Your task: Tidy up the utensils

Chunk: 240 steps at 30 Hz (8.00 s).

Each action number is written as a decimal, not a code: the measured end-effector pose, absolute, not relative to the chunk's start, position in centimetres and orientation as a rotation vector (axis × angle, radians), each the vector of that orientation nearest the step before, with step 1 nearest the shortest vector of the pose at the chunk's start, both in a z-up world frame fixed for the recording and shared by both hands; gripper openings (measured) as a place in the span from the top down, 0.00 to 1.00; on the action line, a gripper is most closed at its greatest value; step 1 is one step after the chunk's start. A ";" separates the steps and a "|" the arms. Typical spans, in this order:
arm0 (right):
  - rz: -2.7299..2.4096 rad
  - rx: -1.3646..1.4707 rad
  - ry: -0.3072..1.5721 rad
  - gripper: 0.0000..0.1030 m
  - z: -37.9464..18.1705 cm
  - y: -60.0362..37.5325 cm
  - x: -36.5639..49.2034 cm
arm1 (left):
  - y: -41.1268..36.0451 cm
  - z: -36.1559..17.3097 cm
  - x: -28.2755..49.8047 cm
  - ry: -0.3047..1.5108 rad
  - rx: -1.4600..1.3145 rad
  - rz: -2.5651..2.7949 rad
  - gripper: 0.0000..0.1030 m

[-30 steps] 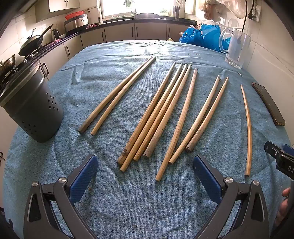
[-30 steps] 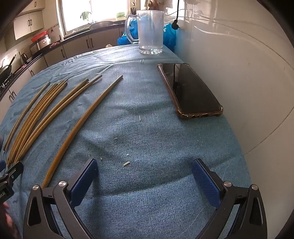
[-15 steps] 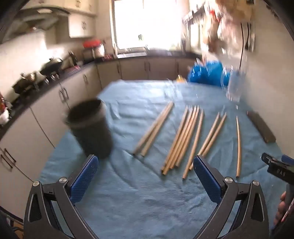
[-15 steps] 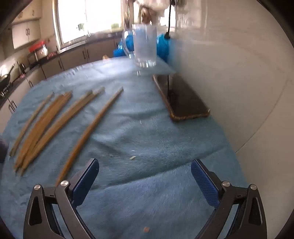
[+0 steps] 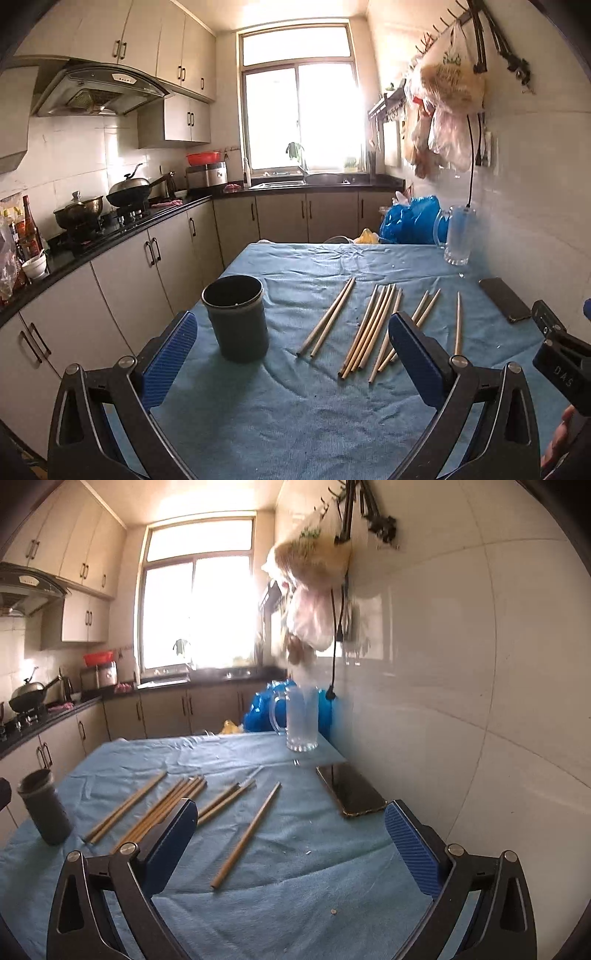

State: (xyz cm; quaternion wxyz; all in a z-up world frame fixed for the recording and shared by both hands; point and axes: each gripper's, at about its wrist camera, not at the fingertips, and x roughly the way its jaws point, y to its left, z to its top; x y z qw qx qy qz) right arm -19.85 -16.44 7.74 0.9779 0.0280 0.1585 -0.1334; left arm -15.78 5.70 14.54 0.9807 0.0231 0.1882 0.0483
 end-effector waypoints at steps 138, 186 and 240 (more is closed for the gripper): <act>0.114 0.248 1.116 0.80 -0.4 -17.8 -9.6 | 6.8 2.7 -8.0 1.137 -0.054 -0.283 0.93; 0.177 0.077 0.970 0.95 4.9 -12.9 -1.2 | 6.8 8.9 -2.9 0.906 -0.097 -0.285 0.96; 0.489 0.202 0.231 0.94 27.7 5.3 -3.5 | 23.2 32.3 -8.1 0.349 -0.183 -0.101 0.96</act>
